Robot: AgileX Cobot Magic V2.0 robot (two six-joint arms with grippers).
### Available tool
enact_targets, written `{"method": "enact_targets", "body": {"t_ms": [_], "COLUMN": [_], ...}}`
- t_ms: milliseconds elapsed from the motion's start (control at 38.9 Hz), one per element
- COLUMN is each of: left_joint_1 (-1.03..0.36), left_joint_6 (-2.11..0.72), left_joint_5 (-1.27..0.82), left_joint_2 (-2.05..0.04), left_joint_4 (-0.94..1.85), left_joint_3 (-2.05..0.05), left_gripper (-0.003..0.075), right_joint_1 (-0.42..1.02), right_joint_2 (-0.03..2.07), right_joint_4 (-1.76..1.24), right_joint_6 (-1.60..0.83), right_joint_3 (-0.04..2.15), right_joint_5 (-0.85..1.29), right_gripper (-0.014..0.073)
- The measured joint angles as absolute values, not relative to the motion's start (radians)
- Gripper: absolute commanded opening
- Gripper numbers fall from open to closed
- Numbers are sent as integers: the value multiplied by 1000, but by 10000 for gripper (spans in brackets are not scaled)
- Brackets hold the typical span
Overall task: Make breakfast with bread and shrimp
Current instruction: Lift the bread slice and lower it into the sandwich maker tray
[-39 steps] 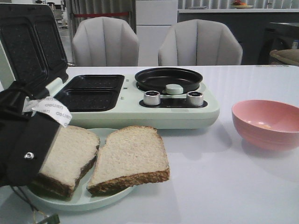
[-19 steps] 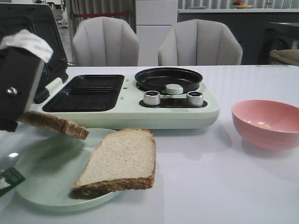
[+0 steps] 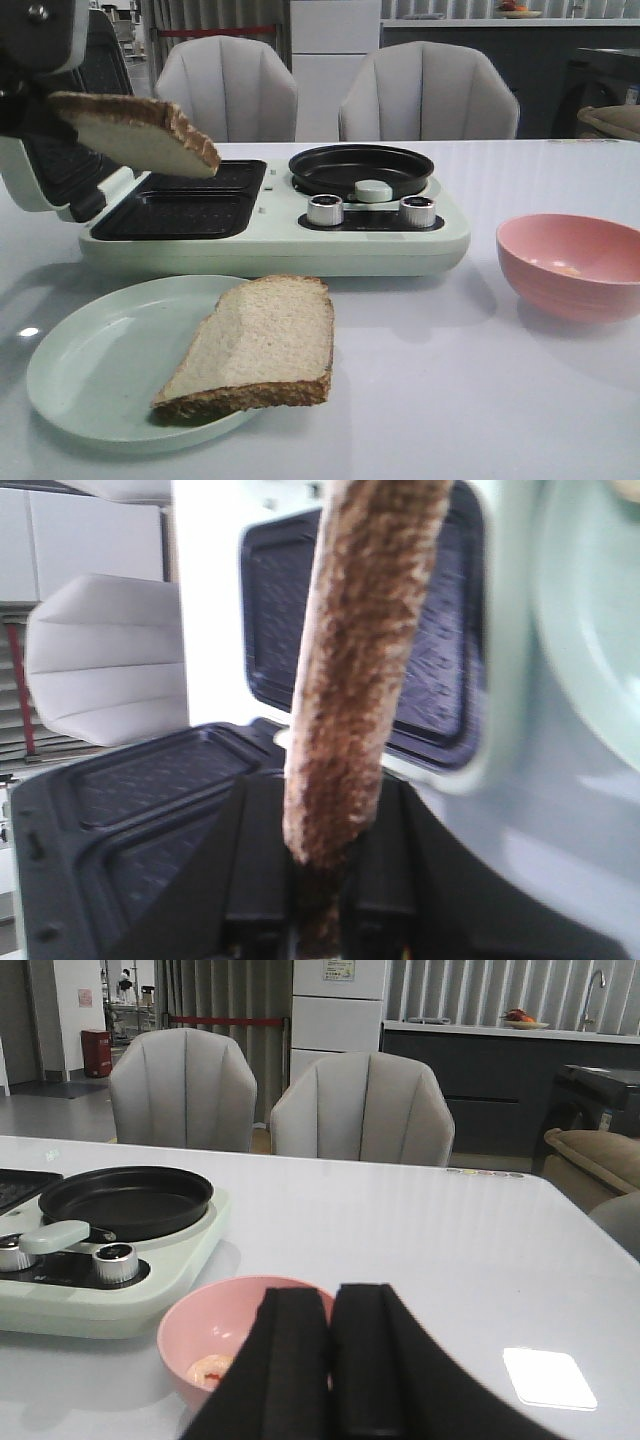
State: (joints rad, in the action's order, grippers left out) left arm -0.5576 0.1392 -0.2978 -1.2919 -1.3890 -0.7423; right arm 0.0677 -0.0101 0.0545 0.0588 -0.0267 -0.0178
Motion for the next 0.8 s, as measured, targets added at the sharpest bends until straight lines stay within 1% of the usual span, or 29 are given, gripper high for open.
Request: {"method": "enact_targets", "body": {"t_ms": [205,591,796], "left_joint_1": [-490,-392,-379], "left_joint_6": [139,139,139], "left_joint_5": [-232,-220,-220], "left_joint_2": [-1415,-1725,-1871], "left_joint_4": [-1401,-1420,-1420], "left_joint_3": [-885,-1171,-1292], "left_gripper": [113,113,114], "right_joint_1": [68,68,68], "right_joint_2": [-10,-10,-10], "right_joint_4": [55,55,55], "right_joint_6": [59,59,59], "right_joint_3": [-27,-27,-27], "right_joint_5": [-18,-18,-18], "right_gripper": [147,147,147]}}
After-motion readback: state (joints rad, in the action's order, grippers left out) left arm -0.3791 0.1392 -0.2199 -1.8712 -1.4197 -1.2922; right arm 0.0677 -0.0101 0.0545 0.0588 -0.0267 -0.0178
